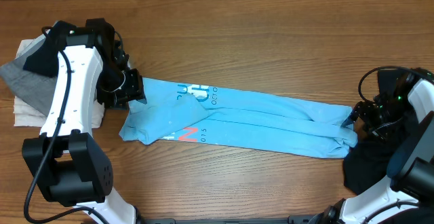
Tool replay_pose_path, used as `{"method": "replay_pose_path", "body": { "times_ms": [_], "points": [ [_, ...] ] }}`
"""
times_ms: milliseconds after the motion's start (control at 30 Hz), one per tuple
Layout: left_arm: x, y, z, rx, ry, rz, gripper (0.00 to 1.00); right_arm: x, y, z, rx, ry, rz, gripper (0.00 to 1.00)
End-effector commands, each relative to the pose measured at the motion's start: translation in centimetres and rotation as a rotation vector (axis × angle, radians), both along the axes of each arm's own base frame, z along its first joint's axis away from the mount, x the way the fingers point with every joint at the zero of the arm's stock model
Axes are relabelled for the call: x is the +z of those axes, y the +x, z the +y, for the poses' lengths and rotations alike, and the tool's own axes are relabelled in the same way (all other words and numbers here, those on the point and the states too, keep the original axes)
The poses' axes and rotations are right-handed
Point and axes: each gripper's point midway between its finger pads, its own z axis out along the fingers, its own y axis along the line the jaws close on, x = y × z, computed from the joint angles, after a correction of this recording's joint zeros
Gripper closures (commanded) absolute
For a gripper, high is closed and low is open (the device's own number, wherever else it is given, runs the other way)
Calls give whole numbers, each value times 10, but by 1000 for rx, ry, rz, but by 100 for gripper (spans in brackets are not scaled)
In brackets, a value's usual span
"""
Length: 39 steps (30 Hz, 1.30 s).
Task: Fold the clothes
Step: 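Grasp the right end of the blue strip with the right gripper, then fold the strip's right end leftward toward the centre with the right gripper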
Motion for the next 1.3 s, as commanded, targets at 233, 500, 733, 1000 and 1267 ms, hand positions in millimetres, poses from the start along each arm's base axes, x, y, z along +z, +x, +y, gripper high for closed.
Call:
{"method": "replay_pose_path", "body": {
  "times_ms": [233, 500, 733, 1000, 1267],
  "points": [
    [3, 0, 2, 6, 7, -9, 44, -30, 5, 28, 110, 46, 65, 31],
    [3, 0, 2, 6, 7, -10, 44, -34, 14, 36, 151, 31, 39, 84],
    [3, 2, 2, 7, 7, -16, 44, -37, 35, 27, 141, -11, -39, 96],
    [3, 5, 1, 9, 0, -29, 44, 8, 82, -12, 92, -150, -129, 96],
    [5, 11, -8, 17, -55, -54, 39, 55, 109, 19, 237, -211, -156, 96]
  ]
}}
